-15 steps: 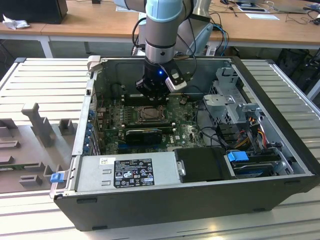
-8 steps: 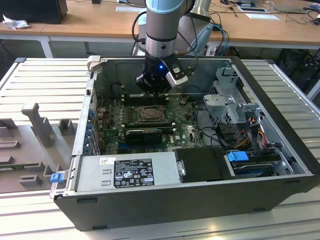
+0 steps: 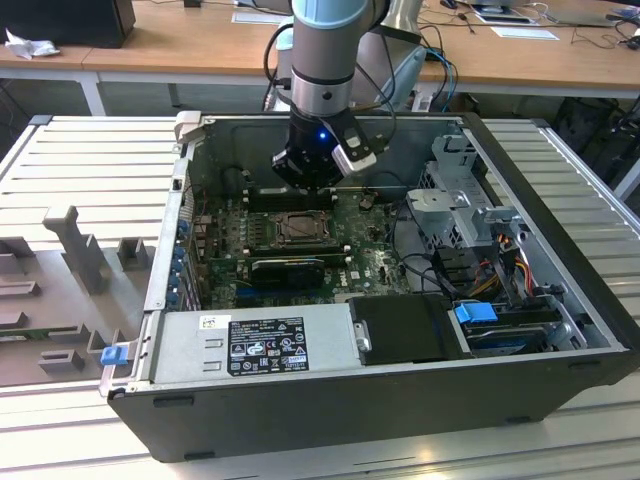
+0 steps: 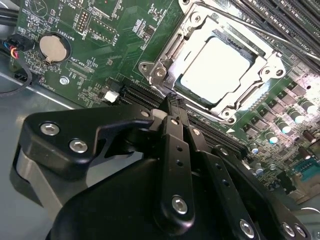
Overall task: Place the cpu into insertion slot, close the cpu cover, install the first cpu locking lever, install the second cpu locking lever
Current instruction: 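Install the first cpu locking lever, then install the second cpu locking lever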
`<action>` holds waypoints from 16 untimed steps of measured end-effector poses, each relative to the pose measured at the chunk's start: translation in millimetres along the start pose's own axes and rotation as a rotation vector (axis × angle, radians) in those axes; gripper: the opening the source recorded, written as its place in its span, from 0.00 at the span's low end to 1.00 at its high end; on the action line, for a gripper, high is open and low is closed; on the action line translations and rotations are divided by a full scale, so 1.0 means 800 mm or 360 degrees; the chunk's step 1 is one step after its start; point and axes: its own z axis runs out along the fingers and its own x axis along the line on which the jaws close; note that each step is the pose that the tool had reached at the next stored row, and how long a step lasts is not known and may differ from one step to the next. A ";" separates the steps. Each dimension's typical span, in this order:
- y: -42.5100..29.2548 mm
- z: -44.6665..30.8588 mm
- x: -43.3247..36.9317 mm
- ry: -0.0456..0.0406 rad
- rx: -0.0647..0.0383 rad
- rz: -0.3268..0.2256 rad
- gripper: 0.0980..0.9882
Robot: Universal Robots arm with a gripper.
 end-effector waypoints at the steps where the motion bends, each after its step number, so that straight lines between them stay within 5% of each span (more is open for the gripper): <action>1: -0.0003 0.0000 0.000 0.0000 0.0000 0.0000 0.01; 10: -0.0067 -0.0029 0.000 0.0000 0.0000 0.0000 0.01; 16: -0.0055 -0.0405 0.000 0.0000 0.0000 -0.0001 0.01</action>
